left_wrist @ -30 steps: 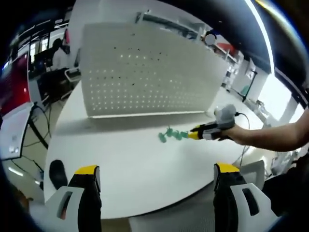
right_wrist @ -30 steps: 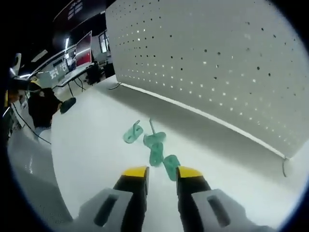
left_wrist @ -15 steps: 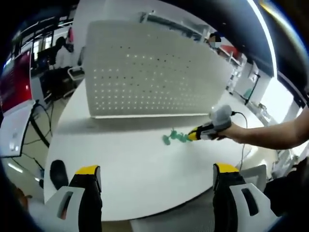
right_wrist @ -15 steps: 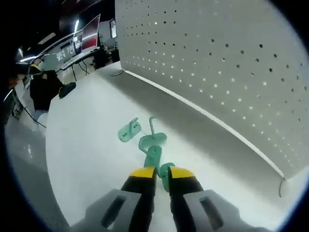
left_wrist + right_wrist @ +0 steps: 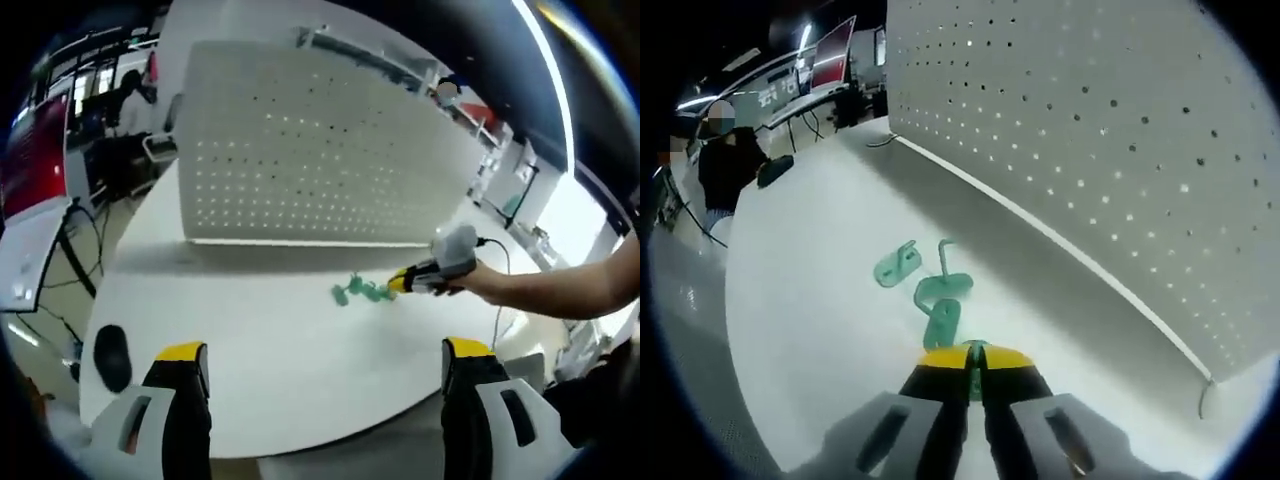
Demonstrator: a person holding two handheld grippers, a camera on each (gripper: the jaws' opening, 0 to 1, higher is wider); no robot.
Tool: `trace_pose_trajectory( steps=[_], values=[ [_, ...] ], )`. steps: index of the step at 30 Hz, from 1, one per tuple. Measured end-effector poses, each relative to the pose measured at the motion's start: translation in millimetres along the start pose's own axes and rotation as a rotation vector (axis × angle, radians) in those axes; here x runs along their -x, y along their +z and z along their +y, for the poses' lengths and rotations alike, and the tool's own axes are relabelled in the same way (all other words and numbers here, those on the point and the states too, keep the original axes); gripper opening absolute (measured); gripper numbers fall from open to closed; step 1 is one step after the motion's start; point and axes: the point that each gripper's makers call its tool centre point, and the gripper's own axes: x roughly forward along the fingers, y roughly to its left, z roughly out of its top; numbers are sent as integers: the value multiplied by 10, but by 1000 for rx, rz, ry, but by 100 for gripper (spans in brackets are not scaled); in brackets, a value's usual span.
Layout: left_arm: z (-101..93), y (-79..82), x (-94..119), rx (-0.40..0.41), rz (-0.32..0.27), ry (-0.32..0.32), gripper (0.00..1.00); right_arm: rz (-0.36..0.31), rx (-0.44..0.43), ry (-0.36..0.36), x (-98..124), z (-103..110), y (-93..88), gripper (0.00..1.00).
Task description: Insert the hook assembly into the mounting plate slot until the hook locks in place.
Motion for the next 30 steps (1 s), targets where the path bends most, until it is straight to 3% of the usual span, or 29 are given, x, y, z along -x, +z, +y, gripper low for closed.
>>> trace_pose_trajectory(
  steps=[6, 16, 25, 30],
  values=[
    [-38, 65, 1, 29, -26, -30, 99, -44, -49, -25, 149, -89, 95, 0],
    [-54, 81, -47, 5, -20, -31, 100, -165, -121, -63, 530, -151, 393, 0],
    [-244, 123, -121, -25, -20, -68, 100, -288, -189, -46, 874, 19, 664, 0],
    [-351, 127, -158, -71, -4, -81, 100, -344, -202, -5, 1044, 291, 806, 0]
  ],
)
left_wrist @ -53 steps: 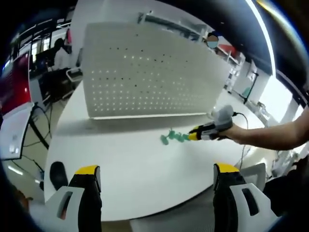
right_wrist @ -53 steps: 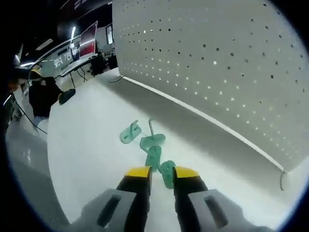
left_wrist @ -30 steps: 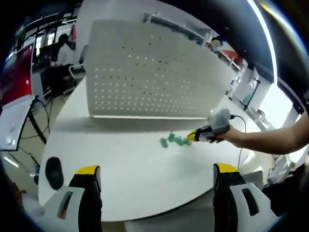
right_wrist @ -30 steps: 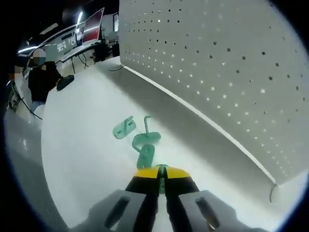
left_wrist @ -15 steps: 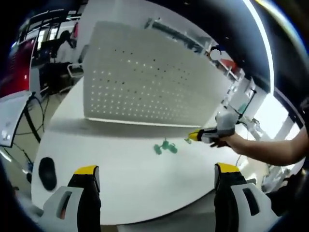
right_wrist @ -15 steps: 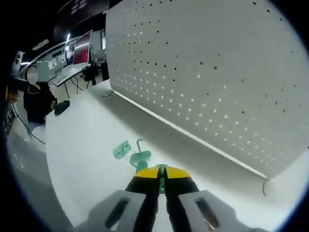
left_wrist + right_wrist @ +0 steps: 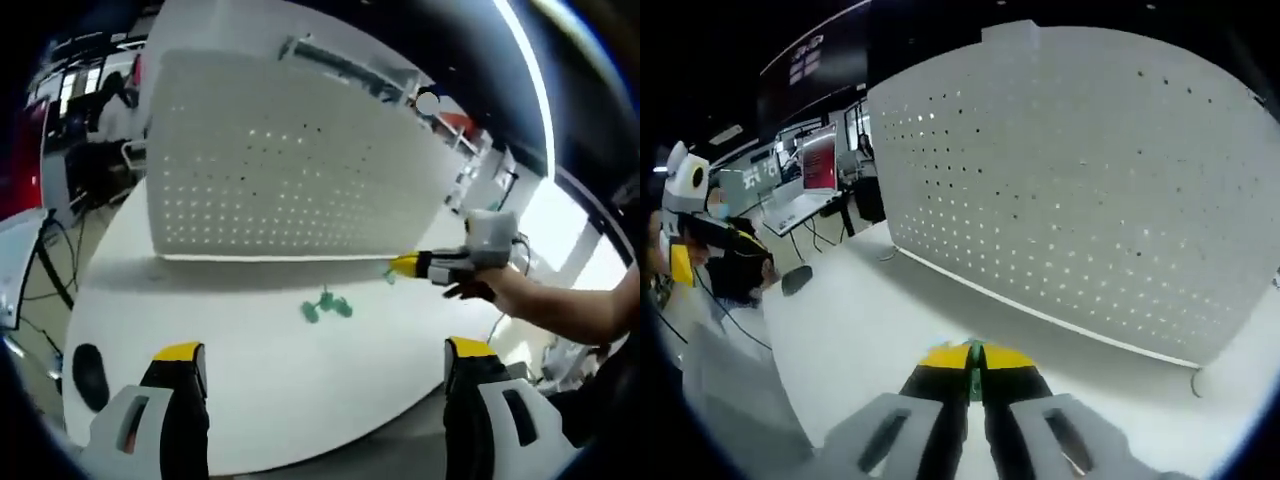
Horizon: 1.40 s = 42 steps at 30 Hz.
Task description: Insert the hook assembly into the mounting plate slot until the hook locks in place.
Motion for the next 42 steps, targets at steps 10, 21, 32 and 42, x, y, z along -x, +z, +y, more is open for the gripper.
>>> trace_pose_trajectory(
  steps=[10, 21, 32, 42],
  values=[
    [-139, -16, -161, -22, 17, -38, 99, -144, -163, 52, 312, 458, 278, 0],
    [-366, 44, -281, -34, 8, -80, 91, -258, -265, 99, 629, 792, 554, 0],
    [-495, 191, -201, -69, -60, -114, 75, -323, -308, 168, 763, 1197, 741, 0],
    [-610, 312, -166, -16, -125, -179, 55, -371, -298, 216, 812, 1477, 878, 0]
  ],
)
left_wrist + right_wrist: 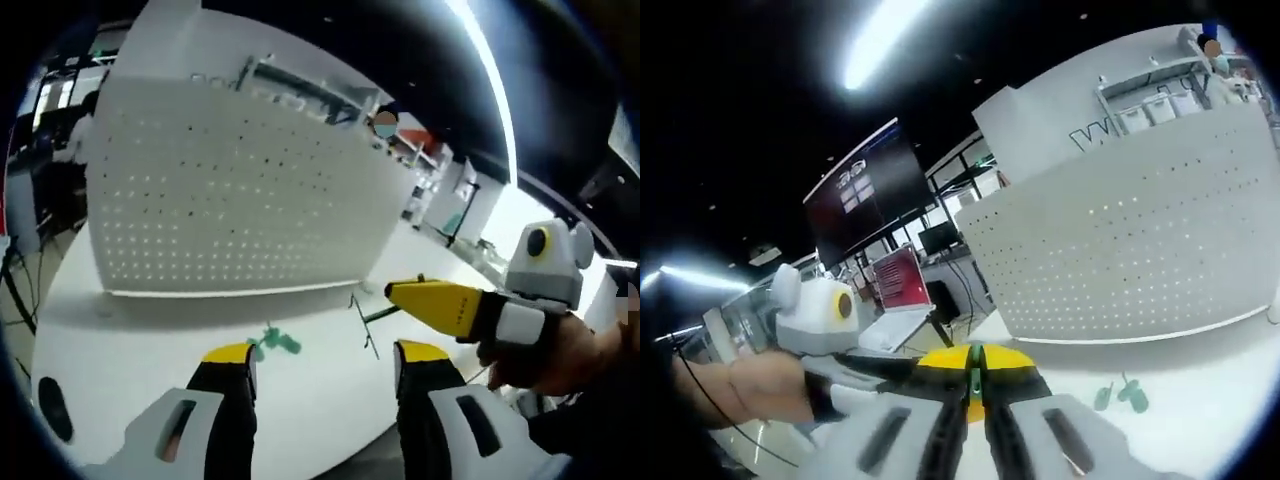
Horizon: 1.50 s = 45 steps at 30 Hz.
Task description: Insert the hook assembly into the mounting plate slot until the hook locks in place.
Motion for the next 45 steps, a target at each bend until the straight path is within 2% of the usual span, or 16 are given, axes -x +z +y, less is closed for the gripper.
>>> trace_pose_trajectory(
  steps=[2, 5, 11, 18, 25, 40, 45],
  values=[
    [-30, 65, 13, 63, -36, -21, 54, -3, 6, 7, -9, 24, 9, 0],
    [-9, 90, 56, 87, -47, -27, 46, -10, 8, 24, -30, 87, 21, 0],
    [-13, 107, 78, 74, -51, -32, 34, -34, 24, 35, -34, 172, 48, 0],
    [-111, 107, 59, 81, -52, -68, 21, -55, 32, 39, -20, 229, 63, 0],
    [-196, 154, 55, 147, -82, -110, 5, -56, 61, 38, -6, 230, 73, 0],
    [-218, 166, 70, 152, -85, -110, 2, -46, 90, 40, -3, 245, 85, 0],
    [-213, 181, 61, 86, -72, -80, 1, -24, 62, 43, -9, 215, 80, 1]
  ],
)
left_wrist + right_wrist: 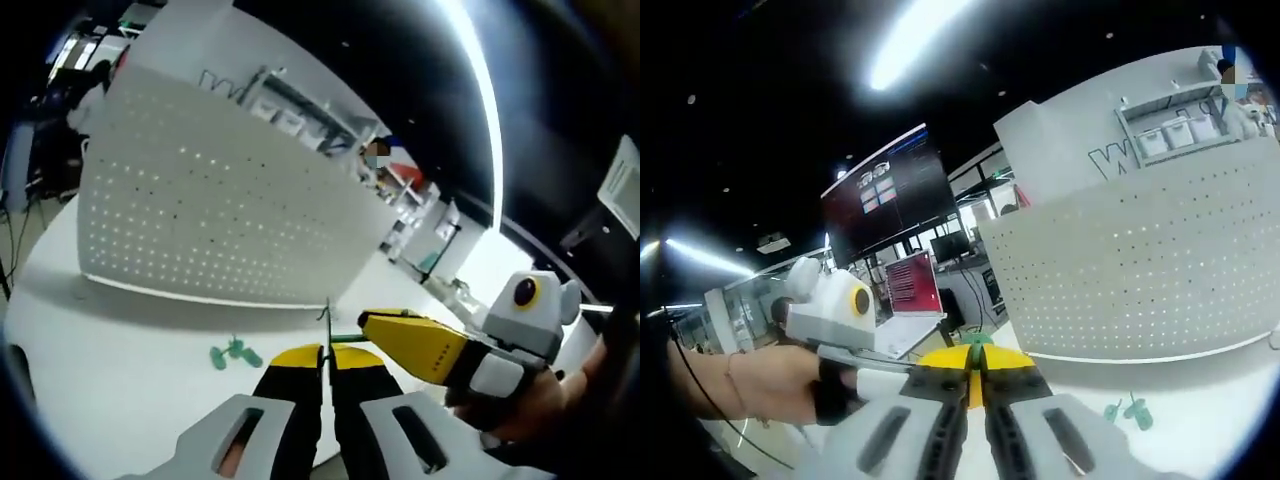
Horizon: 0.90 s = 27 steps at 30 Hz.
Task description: Insert the hook assembly into the mounting plate slot until the hook locks in place.
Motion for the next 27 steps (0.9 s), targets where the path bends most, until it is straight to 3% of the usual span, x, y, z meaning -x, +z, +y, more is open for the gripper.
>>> trace_pose_trajectory(
  steps=[3, 8, 20, 21, 22, 23, 27],
  values=[
    [-8, 6, 5, -30, 6, 4, 1, 27, -36, 24, 8, -20, -31, 9],
    [66, 22, 31, -223, 34, 77, 1, 55, -80, 60, 37, -12, -28, 13],
    [-51, 63, 21, -310, 11, 46, 1, 68, -166, 91, 6, 25, -30, 8],
    [-78, 57, 19, -282, 5, 24, 1, 72, -234, 102, 13, 48, -25, 8],
    [-87, 67, 18, -228, -15, 9, 1, 71, -256, 106, 13, 44, -20, 8],
    [-68, 68, 27, -227, -19, 12, 1, 68, -259, 104, 12, 30, -19, 7],
    [-59, 24, 40, -359, 13, 36, 1, 99, -260, 107, 14, 41, -87, 4]
  ],
)
